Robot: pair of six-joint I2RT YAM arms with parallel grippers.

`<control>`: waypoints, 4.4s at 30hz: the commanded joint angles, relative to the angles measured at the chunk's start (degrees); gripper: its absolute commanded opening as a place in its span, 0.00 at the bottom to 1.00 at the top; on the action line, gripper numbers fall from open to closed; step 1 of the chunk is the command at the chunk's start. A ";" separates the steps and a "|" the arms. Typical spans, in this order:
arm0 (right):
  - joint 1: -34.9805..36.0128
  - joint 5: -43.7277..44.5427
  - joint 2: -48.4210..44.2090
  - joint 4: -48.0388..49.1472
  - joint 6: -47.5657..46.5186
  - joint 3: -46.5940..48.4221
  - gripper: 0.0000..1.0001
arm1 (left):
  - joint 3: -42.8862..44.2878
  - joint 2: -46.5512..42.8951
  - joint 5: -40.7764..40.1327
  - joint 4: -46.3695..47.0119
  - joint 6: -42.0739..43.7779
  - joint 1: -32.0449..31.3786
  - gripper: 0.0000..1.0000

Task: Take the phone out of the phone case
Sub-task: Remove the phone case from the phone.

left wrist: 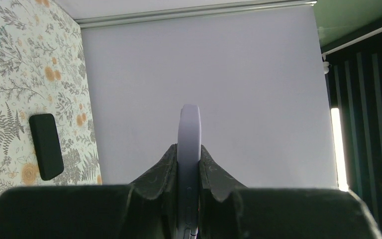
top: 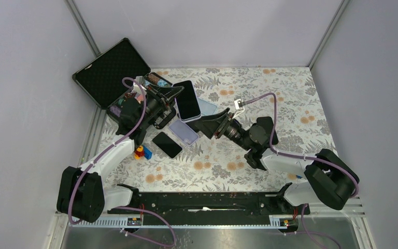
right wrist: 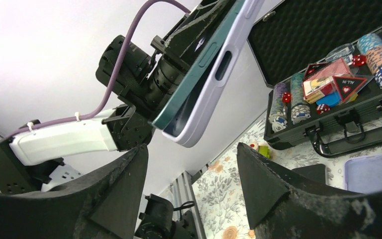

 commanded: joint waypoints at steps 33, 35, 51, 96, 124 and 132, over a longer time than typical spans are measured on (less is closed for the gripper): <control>-0.21 4.87 5.02 2.78 8.67 6.32 0.33 | 1.45 -2.87 2.49 12.52 -2.35 0.17 0.00; -0.21 3.43 5.87 2.89 8.71 7.83 0.34 | 0.72 -3.39 2.01 11.96 -1.06 0.14 0.00; -0.57 0.77 6.08 5.36 10.83 7.28 0.00 | 0.51 -4.88 1.98 0.48 11.27 0.16 0.43; -5.34 -2.14 -10.67 -56.77 12.54 11.47 0.00 | 11.77 -9.99 -15.93 -48.23 83.96 -28.57 0.77; -5.66 -7.51 -8.80 -61.69 12.06 14.95 0.00 | 13.88 -4.06 -30.04 -53.58 87.42 -34.30 0.41; -5.70 -8.12 -9.06 -61.53 12.08 14.72 0.00 | 12.32 -6.13 -36.86 -51.16 85.34 -34.68 0.29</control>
